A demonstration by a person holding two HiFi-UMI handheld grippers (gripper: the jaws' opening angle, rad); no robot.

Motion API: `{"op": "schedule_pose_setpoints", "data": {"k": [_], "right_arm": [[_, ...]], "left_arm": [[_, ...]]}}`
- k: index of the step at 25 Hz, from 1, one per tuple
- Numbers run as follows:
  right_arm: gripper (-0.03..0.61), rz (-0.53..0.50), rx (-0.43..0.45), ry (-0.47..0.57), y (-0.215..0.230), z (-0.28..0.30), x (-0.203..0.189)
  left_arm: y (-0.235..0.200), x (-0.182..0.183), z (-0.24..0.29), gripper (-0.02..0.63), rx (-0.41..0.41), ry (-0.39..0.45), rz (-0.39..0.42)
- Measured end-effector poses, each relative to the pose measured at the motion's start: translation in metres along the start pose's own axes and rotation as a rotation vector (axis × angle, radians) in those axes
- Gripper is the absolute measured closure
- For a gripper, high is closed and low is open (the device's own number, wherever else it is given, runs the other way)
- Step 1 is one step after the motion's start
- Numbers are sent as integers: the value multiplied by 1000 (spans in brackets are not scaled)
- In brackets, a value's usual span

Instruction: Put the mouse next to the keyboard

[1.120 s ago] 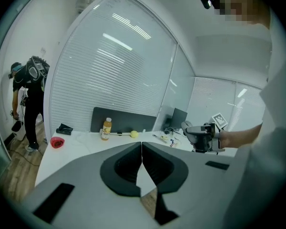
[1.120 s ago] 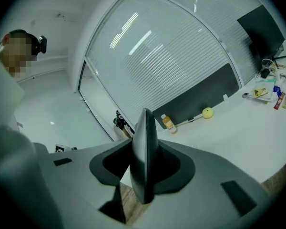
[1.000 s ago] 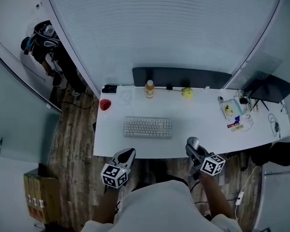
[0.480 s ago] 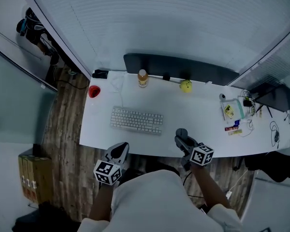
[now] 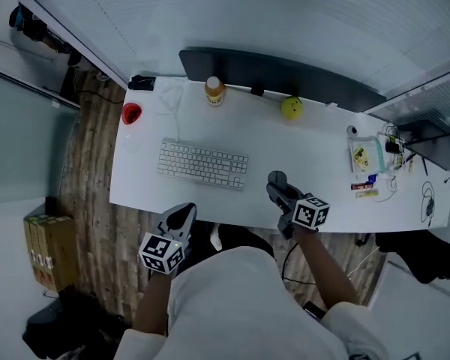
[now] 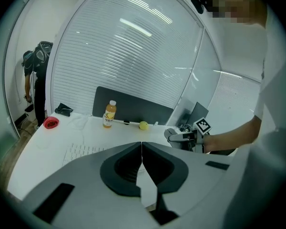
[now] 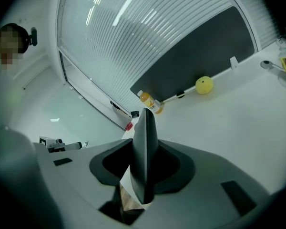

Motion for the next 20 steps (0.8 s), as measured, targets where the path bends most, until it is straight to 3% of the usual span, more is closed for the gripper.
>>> {"op": "schedule_pose_setpoints", "data": {"k": [20], "right_arm": [[434, 108, -164, -45, 65, 69, -43]], "left_arm": [[-37, -33, 16, 595, -42, -122, -43]]}}
Point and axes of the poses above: the fingertips, and each gripper's own axes: z forward along the fingers, y to its right, x out of its top, the point moved 2 cm from there along -z, backward along the fingers, and after that the axes turned 13 degrees about y, right-handed, at the moved point
